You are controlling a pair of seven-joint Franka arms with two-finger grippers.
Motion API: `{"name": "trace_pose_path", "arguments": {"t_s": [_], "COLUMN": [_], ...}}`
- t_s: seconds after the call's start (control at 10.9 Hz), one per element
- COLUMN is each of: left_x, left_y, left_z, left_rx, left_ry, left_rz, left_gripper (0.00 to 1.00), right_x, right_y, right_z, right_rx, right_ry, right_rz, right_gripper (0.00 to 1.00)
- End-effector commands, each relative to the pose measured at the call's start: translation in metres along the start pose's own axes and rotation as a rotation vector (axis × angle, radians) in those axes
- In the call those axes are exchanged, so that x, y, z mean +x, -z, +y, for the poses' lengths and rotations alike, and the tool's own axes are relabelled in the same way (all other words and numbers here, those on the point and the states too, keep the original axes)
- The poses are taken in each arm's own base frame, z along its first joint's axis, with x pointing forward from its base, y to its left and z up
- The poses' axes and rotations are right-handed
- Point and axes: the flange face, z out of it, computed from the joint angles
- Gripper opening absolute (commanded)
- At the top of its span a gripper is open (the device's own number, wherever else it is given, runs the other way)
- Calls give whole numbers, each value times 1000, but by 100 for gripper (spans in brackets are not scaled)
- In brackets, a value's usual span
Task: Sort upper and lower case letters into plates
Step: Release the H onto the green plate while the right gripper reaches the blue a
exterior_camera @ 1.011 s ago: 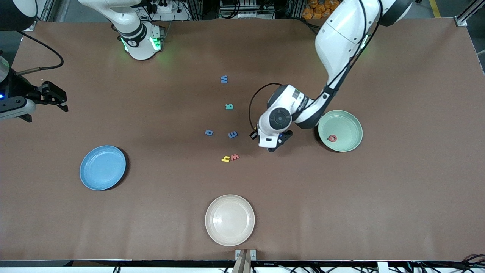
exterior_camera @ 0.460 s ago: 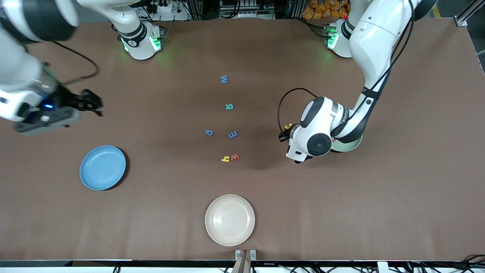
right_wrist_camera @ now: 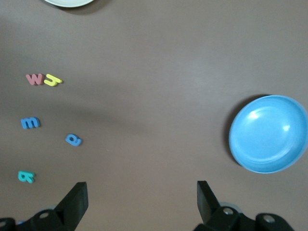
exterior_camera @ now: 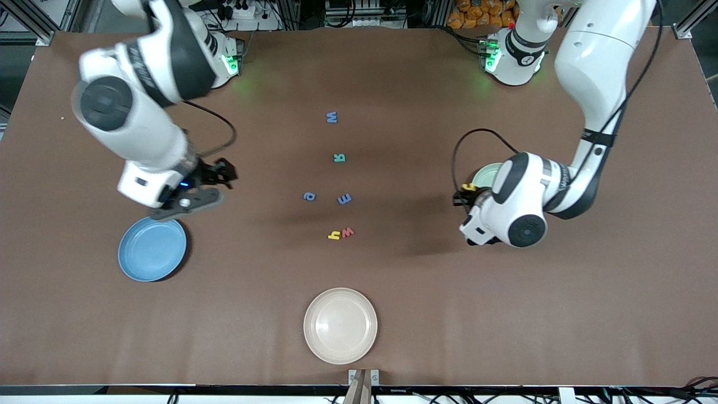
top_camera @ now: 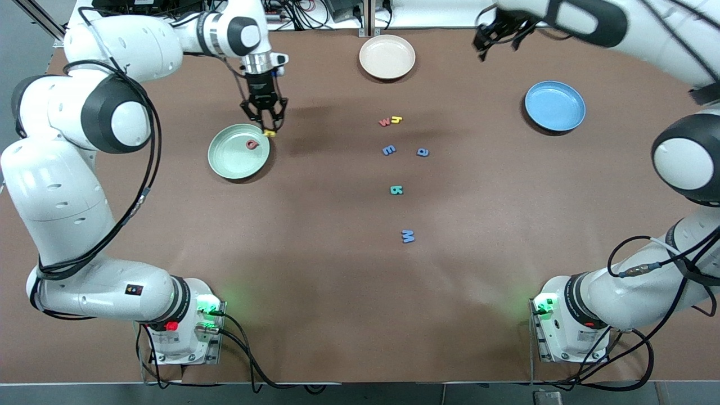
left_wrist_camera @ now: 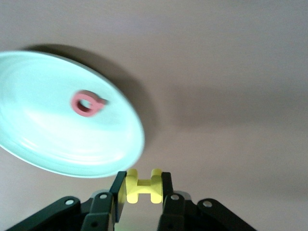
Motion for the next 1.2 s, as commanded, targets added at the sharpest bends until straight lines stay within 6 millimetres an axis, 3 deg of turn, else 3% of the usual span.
{"name": "trace_pose_path", "arguments": {"t_s": [0.0,0.28,0.37,0.55,0.64,0.74,1.1], "left_x": [-3,-2,-2,-2,-2,-1,-2], "left_y": [-28,-37,-37,-36,-36,-36,-35], "left_z": [-8,-24,-24,-24,-23,-25,-19], "left_rx": [36,18,18,17,16,13,9], "left_ry": [-69,-109,-109,-108,-109,-104,-92], "left_rz": [33,58,58,60,58,59,61], "left_gripper": [12,14,20,20,32,99,100], "right_x": [-8,-16,-20,-29,-30,-30,-30], "right_y": [-24,-76,-100,-147,-167,-180,-236], "right_z": [-25,-60,-65,-87,-97,-107,-133], "right_rx": [0,9,20,30,21,22,29], "right_ry": [-114,-233,-291,-370,-396,-415,-490], "right_rz": [-9,26,52,68,46,45,52], "right_gripper": [100,100,100,100,100,100,100]}}
